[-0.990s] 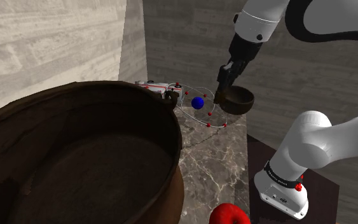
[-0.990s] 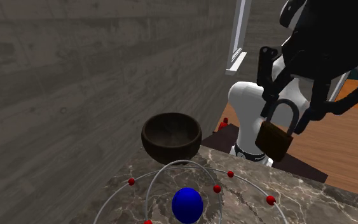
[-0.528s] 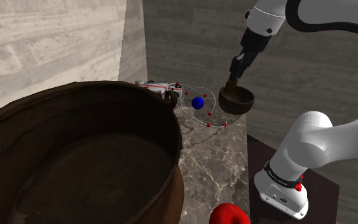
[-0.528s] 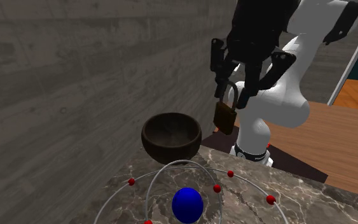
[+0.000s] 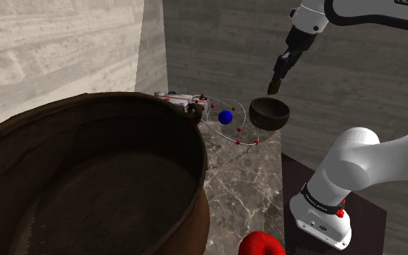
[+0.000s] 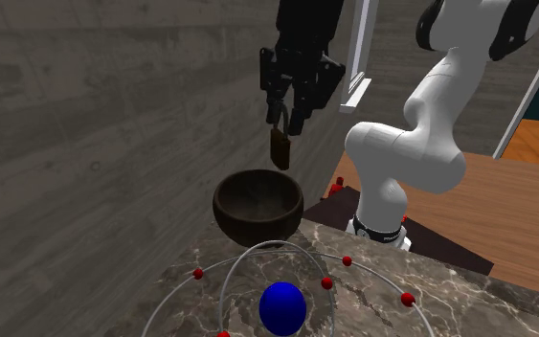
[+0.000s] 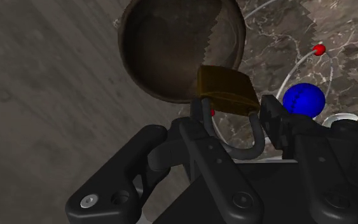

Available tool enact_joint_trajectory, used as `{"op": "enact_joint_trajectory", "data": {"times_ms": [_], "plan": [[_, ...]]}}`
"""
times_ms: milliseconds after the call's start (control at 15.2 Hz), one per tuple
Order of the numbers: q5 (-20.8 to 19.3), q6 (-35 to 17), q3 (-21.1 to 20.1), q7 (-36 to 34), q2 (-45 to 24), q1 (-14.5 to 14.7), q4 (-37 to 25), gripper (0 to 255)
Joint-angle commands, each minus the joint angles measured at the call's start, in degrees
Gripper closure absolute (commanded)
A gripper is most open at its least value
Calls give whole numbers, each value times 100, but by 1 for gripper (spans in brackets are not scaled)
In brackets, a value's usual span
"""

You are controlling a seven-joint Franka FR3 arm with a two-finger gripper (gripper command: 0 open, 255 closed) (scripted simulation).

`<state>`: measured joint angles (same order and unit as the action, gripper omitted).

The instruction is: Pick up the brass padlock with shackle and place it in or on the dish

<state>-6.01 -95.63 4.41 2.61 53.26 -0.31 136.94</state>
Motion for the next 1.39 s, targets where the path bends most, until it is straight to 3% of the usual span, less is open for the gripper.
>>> {"op": "enact_joint_trajectory", "data": {"times_ms": [0, 132, 1320], "plan": [[-175, -41, 297, 290, -131, -74, -117, 255], [-314, -89, 561, 544, -270, -130, -237, 255], [-486, -1216, 712, 485, 73, -228, 1235, 255]]}}
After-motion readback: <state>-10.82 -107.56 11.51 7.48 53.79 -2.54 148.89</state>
